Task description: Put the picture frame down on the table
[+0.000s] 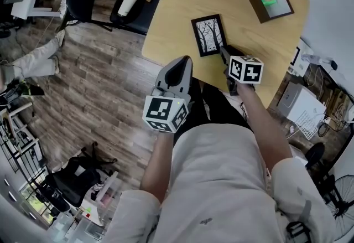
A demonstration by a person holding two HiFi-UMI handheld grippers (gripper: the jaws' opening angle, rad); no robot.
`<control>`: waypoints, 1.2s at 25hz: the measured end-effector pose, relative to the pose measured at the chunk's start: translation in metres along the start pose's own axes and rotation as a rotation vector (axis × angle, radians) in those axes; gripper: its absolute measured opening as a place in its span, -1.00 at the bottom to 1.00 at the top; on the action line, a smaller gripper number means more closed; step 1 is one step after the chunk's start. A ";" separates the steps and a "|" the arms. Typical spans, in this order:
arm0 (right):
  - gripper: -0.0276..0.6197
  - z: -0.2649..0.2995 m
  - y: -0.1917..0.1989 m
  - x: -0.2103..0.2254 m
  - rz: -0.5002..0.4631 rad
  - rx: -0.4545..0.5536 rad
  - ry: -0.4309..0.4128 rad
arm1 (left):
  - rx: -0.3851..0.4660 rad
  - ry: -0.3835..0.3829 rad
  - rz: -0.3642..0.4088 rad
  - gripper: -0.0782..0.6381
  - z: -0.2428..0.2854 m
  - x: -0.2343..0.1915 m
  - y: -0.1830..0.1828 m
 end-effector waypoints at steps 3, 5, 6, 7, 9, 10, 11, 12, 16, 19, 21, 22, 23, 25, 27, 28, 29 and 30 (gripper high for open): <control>-0.55 0.001 -0.002 -0.001 -0.038 0.007 0.012 | 0.001 -0.008 -0.001 -0.76 -0.001 0.000 -0.001; -0.57 0.001 -0.004 -0.003 -0.066 0.015 0.030 | -0.003 -0.009 -0.001 -0.76 -0.003 0.001 0.000; -0.60 0.000 -0.004 -0.003 -0.072 0.021 0.039 | -0.005 -0.008 -0.001 -0.76 -0.004 0.002 0.001; -0.62 -0.001 -0.005 -0.003 -0.074 0.027 0.046 | -0.007 -0.007 -0.001 -0.76 -0.006 0.002 0.002; -0.62 -0.003 -0.006 -0.004 -0.077 0.038 0.056 | -0.009 -0.005 0.000 -0.76 -0.010 0.003 0.002; -0.62 -0.005 -0.006 -0.004 -0.080 0.042 0.061 | -0.011 -0.002 0.002 -0.76 -0.011 0.002 0.001; -0.62 -0.007 -0.007 -0.004 -0.082 0.046 0.066 | -0.013 0.003 0.006 -0.76 -0.012 0.002 0.001; -0.62 -0.009 -0.007 -0.004 -0.084 0.049 0.070 | -0.015 0.008 0.010 -0.76 -0.013 0.002 0.000; -0.64 -0.021 -0.005 -0.009 -0.089 0.075 0.089 | -0.025 0.040 0.029 -0.76 -0.020 0.003 0.001; -0.64 -0.034 -0.002 -0.015 -0.090 0.099 0.109 | -0.036 0.078 0.047 -0.76 -0.030 0.008 0.001; -0.64 -0.046 -0.001 -0.022 -0.083 0.117 0.116 | -0.045 0.108 0.066 -0.76 -0.037 0.011 0.000; -0.64 -0.053 0.000 -0.027 -0.080 0.128 0.119 | -0.052 0.123 0.078 -0.76 -0.041 0.013 0.000; -0.64 -0.060 0.001 -0.031 -0.079 0.141 0.123 | -0.060 0.139 0.089 -0.76 -0.046 0.014 0.000; -0.66 -0.078 0.001 -0.041 -0.091 0.175 0.135 | -0.072 0.168 0.110 -0.76 -0.055 0.016 -0.001; -0.68 -0.095 -0.001 -0.049 -0.111 0.217 0.153 | -0.077 0.195 0.132 -0.76 -0.062 0.017 -0.002; -0.68 -0.103 -0.002 -0.054 -0.123 0.238 0.163 | -0.079 0.208 0.142 -0.76 -0.066 0.017 -0.002; -0.69 -0.110 -0.003 -0.058 -0.136 0.258 0.173 | -0.080 0.221 0.152 -0.76 -0.069 0.018 -0.003; -0.69 -0.119 -0.003 -0.063 -0.149 0.278 0.183 | -0.080 0.235 0.159 -0.76 -0.073 0.019 -0.003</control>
Point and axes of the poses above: the fingertips, and each gripper's own axes: z forward along the fingers, x to its right, y out of its underside, the point moved 5 cm from there along -z, backward along the fingers, and after that the axes turned 12 degrees about y, right-handed, at the moved point
